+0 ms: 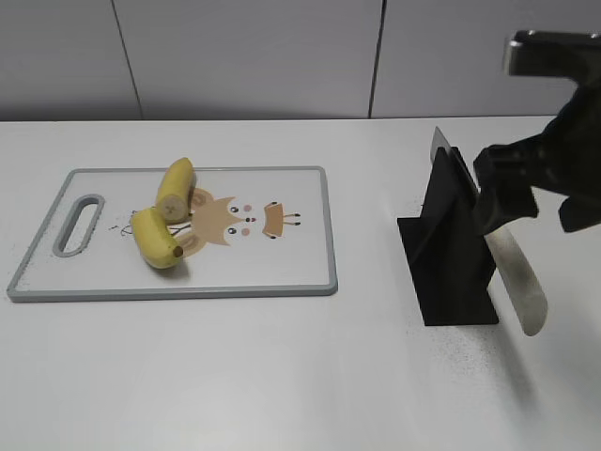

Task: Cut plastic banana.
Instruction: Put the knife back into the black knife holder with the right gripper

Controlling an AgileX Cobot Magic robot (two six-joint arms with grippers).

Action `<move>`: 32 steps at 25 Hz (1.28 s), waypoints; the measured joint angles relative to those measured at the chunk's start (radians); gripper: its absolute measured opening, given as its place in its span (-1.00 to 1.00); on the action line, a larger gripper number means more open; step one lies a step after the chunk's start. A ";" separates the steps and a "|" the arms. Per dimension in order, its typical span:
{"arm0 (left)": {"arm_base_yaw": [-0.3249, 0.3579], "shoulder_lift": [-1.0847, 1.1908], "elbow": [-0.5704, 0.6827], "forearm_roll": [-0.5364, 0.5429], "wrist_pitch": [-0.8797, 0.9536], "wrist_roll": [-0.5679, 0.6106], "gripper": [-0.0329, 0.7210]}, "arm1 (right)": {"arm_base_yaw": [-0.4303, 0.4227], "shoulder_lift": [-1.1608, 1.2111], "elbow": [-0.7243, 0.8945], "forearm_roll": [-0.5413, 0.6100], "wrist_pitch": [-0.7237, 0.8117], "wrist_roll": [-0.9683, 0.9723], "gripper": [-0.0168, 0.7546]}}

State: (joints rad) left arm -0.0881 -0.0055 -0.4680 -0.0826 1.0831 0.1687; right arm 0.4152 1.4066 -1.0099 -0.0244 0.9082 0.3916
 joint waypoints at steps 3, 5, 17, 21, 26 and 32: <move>0.000 0.000 0.000 0.000 0.000 0.000 0.60 | 0.000 -0.104 0.000 0.000 0.005 -0.086 0.70; 0.000 0.000 0.000 0.000 0.000 0.000 0.60 | 0.000 -0.169 0.006 0.001 0.006 -0.161 0.67; 0.000 0.000 0.000 0.000 0.000 0.000 0.60 | 0.000 -0.585 0.335 0.000 0.014 -0.314 0.58; 0.000 0.000 0.000 0.000 0.000 0.000 0.59 | 0.000 -0.780 0.430 0.000 0.024 -0.335 0.57; 0.000 0.000 0.000 0.000 0.000 0.000 0.58 | 0.000 -0.993 0.477 -0.002 0.082 -0.352 0.57; 0.000 0.000 0.000 0.000 0.000 0.000 0.58 | 0.000 -1.174 0.502 0.001 0.135 -0.372 0.57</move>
State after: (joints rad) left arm -0.0881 -0.0055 -0.4680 -0.0826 1.0831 0.1687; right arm 0.4152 0.2327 -0.5077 -0.0230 1.0429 0.0201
